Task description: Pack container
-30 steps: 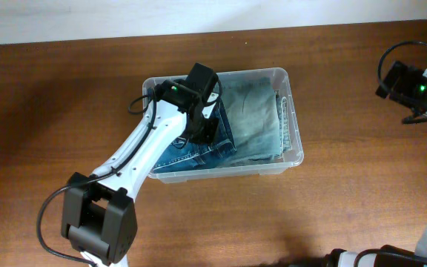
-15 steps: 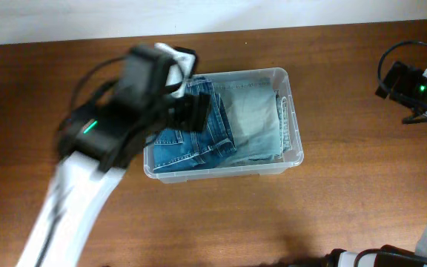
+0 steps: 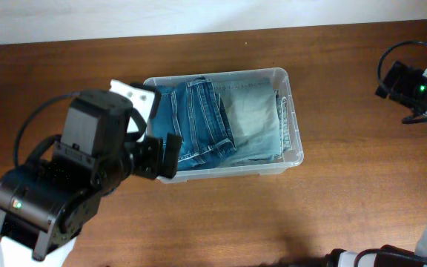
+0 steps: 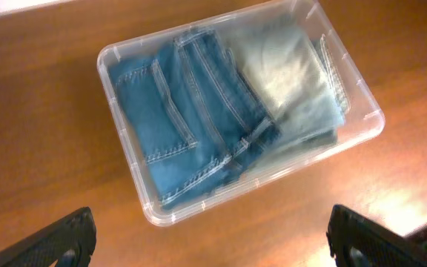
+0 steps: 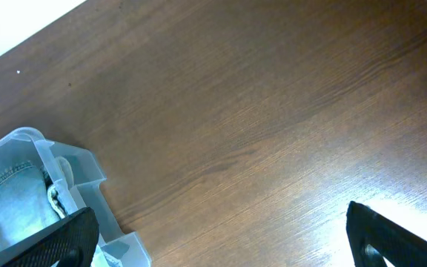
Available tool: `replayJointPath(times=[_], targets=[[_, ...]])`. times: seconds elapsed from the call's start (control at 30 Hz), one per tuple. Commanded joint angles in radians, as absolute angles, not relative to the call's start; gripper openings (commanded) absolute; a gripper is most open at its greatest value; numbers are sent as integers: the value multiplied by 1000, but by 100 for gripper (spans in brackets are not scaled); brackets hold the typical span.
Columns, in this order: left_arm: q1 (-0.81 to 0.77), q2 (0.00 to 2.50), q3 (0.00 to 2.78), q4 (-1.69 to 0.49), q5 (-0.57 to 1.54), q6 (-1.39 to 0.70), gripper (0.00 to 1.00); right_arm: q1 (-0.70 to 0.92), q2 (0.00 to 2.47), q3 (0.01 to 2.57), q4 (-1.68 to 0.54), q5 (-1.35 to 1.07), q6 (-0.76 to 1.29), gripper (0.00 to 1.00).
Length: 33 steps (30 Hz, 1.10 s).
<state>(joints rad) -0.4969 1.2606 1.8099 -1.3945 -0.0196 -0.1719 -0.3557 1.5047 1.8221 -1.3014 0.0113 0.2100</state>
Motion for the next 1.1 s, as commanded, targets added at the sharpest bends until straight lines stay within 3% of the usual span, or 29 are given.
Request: replayJointPath(times=[0.0, 0.2, 0.5, 0.77, 1.07], targets=[[-494, 1243, 1805, -1402, -42, -156, 99, -361, 1505, 1822, -1299, 20, 214, 99], [-486, 1228, 1805, -1375, -67, -156, 100, -361, 1505, 1822, -1299, 20, 214, 98], [-458, 937, 1697, -1184, -68, -156, 99, -361, 1505, 1822, -1299, 20, 214, 98], [-342, 616, 1349, -968, -22, -156, 99, -361, 1505, 1822, -1298, 20, 214, 99], [-238, 345, 869, -551, 65, -155, 100, -361, 1505, 1822, -1299, 20, 214, 99]])
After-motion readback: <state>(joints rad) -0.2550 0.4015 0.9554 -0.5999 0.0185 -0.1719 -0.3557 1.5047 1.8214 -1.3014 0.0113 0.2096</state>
